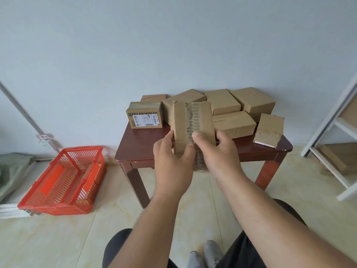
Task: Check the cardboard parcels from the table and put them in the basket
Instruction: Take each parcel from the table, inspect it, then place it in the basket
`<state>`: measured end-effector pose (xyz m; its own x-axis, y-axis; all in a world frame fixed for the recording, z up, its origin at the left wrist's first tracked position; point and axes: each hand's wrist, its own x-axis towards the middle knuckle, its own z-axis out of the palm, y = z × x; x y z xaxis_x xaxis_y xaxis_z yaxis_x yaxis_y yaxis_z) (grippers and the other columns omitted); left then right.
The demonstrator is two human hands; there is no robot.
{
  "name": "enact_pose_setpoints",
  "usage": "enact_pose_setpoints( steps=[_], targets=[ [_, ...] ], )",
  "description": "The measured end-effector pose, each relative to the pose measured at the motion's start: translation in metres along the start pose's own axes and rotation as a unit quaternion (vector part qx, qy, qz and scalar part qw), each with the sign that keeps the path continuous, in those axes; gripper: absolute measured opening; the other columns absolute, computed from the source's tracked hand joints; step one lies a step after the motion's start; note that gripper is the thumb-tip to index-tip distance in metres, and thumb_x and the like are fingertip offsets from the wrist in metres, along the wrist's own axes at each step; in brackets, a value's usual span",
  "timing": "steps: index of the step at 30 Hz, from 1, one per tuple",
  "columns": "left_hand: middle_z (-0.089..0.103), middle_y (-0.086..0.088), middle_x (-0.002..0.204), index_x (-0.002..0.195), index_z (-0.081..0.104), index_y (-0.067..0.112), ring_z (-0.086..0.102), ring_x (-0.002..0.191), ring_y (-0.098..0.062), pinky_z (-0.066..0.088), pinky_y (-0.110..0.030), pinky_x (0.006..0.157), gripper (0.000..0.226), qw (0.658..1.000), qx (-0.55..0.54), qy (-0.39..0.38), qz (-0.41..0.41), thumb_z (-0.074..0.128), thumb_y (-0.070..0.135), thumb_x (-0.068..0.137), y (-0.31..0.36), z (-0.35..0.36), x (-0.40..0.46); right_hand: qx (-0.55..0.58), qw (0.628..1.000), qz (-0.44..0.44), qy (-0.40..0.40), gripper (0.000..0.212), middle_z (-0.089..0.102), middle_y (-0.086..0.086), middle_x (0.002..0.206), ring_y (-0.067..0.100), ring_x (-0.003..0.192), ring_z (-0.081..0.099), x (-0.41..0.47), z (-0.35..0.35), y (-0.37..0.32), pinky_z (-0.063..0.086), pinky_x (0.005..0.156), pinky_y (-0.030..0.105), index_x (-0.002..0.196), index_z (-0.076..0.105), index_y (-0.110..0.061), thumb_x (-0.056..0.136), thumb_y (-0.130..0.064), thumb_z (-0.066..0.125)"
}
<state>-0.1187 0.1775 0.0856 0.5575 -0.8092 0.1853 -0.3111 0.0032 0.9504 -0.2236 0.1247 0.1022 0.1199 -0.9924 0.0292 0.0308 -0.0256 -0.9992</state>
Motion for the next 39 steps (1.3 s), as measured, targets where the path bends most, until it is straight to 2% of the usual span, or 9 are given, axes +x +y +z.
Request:
enact_pose_setpoints(
  steps=[3,6,10,14,19,23,32,35,39],
  targets=[
    [0.063,0.020,0.119,0.131,0.058,0.031,0.063,0.110,0.004,0.056,-0.022,0.092,0.041,0.999,-0.025,0.020,-0.010,0.075,0.036,0.094,0.002,-0.012,-0.001,-0.006,1.000,-0.012,0.003,0.013,0.079,-0.018,0.094,0.002,0.088,0.075,-0.011,0.007,0.000,0.065,0.086,0.040,0.094,0.071,-0.042,0.092,-0.033,0.079],
    [0.071,0.020,0.100,0.123,0.058,0.025,0.067,0.089,0.009,0.052,-0.010,0.069,0.035,0.999,-0.046,0.025,0.000,0.075,0.036,0.095,0.007,-0.024,0.001,-0.013,0.999,-0.028,0.009,0.022,0.077,-0.014,0.107,-0.001,0.093,0.073,-0.023,0.012,0.001,0.064,0.086,0.038,0.109,0.070,-0.042,0.091,-0.035,0.079],
    [0.074,0.019,0.101,0.114,0.065,0.043,0.068,0.100,-0.001,0.056,-0.030,0.086,0.018,0.999,-0.033,0.031,0.028,0.068,0.042,0.097,0.010,-0.032,-0.005,-0.051,0.997,-0.046,0.022,0.041,0.070,-0.011,0.122,0.002,0.103,0.070,-0.031,0.016,0.001,0.061,0.086,0.035,0.120,0.066,-0.040,0.083,-0.052,0.078],
    [0.072,0.024,0.104,0.104,0.058,0.068,0.068,0.108,-0.013,0.056,-0.045,0.094,0.021,0.998,-0.015,0.044,0.048,0.062,0.053,0.090,0.009,-0.034,-0.020,-0.072,0.996,-0.040,0.034,0.034,0.073,-0.012,0.106,0.006,0.099,0.069,-0.033,0.014,-0.005,0.057,0.082,0.036,0.107,0.065,-0.033,0.086,-0.056,0.078],
    [0.066,0.022,0.116,0.122,0.055,0.049,0.063,0.115,-0.010,0.056,-0.040,0.095,0.040,0.999,-0.009,0.039,0.029,0.066,0.059,0.084,0.008,-0.038,-0.027,-0.065,0.997,-0.038,0.022,0.036,0.073,-0.013,0.100,0.001,0.090,0.068,-0.040,0.011,-0.006,0.052,0.073,0.030,0.105,0.063,-0.029,0.087,-0.057,0.077],
    [0.069,0.017,0.108,0.116,0.054,0.033,0.067,0.097,0.001,0.055,-0.029,0.080,0.034,0.999,-0.017,0.040,0.009,0.074,0.045,0.091,0.014,-0.038,-0.019,-0.037,0.999,-0.034,-0.010,0.036,0.070,-0.013,0.103,-0.011,0.082,0.066,-0.038,0.009,-0.006,0.047,0.069,0.019,0.111,0.060,-0.026,0.089,-0.048,0.079],
    [0.068,0.012,0.109,0.110,0.063,0.039,0.067,0.105,-0.012,0.057,-0.048,0.093,0.048,0.996,0.051,0.074,0.020,0.058,0.074,0.078,0.022,-0.020,0.004,-0.049,0.994,-0.090,-0.045,0.044,0.074,-0.021,0.109,-0.006,0.096,0.070,-0.023,-0.008,0.006,0.055,0.078,0.017,0.128,0.058,-0.036,0.092,-0.030,0.081],
    [0.063,0.015,0.102,0.108,0.065,0.040,0.063,0.106,-0.009,0.054,-0.043,0.091,0.039,0.995,0.061,0.073,0.019,0.057,0.071,0.086,0.023,-0.009,0.004,-0.069,0.991,-0.102,-0.059,0.052,0.071,-0.024,0.120,-0.002,0.108,0.069,-0.014,-0.014,0.005,0.055,0.089,0.026,0.139,0.056,-0.046,0.093,-0.032,0.076],
    [0.059,0.018,0.098,0.110,0.066,0.041,0.053,0.109,0.001,0.045,-0.027,0.080,0.029,0.995,0.076,0.059,0.020,0.059,0.059,0.089,0.022,0.007,0.000,-0.085,0.993,-0.084,-0.022,0.035,0.071,-0.020,0.115,-0.005,0.102,0.065,0.002,-0.020,0.007,0.052,0.083,0.026,0.124,0.059,-0.042,0.093,-0.048,0.074]
  ],
)
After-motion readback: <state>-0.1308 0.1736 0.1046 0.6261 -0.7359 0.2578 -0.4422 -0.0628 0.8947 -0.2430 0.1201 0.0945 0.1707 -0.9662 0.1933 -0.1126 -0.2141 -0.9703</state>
